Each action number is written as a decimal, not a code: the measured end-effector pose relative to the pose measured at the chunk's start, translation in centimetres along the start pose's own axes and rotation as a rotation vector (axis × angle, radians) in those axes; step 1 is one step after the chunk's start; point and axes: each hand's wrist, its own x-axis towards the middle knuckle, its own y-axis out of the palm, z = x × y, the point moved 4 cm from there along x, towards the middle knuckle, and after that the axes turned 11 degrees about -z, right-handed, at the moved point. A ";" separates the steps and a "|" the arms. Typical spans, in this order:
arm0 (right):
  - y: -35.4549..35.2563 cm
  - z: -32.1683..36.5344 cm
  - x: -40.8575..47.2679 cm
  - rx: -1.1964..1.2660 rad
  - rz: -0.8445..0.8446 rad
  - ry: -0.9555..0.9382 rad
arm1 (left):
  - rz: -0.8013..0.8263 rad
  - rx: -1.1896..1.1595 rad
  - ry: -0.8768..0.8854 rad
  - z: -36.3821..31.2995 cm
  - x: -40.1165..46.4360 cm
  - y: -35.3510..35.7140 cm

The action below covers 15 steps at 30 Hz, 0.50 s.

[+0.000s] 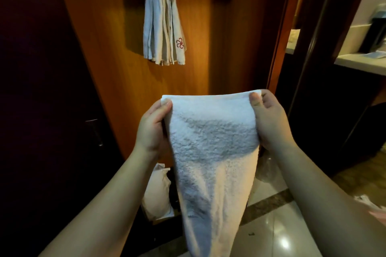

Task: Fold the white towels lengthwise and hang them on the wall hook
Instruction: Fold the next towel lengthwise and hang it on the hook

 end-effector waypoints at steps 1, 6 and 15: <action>0.2 -0.4 0.0 0.090 0.100 0.101 | -0.006 -0.003 -0.019 0.3 -0.1 0.0; 0.2 -3.4 -2.3 0.513 0.556 0.740 | 0.037 0.013 -0.127 1.7 -0.7 -0.2; 0.9 -6.5 -3.4 0.494 0.526 0.798 | -0.113 0.290 -0.091 3.4 -0.7 -2.6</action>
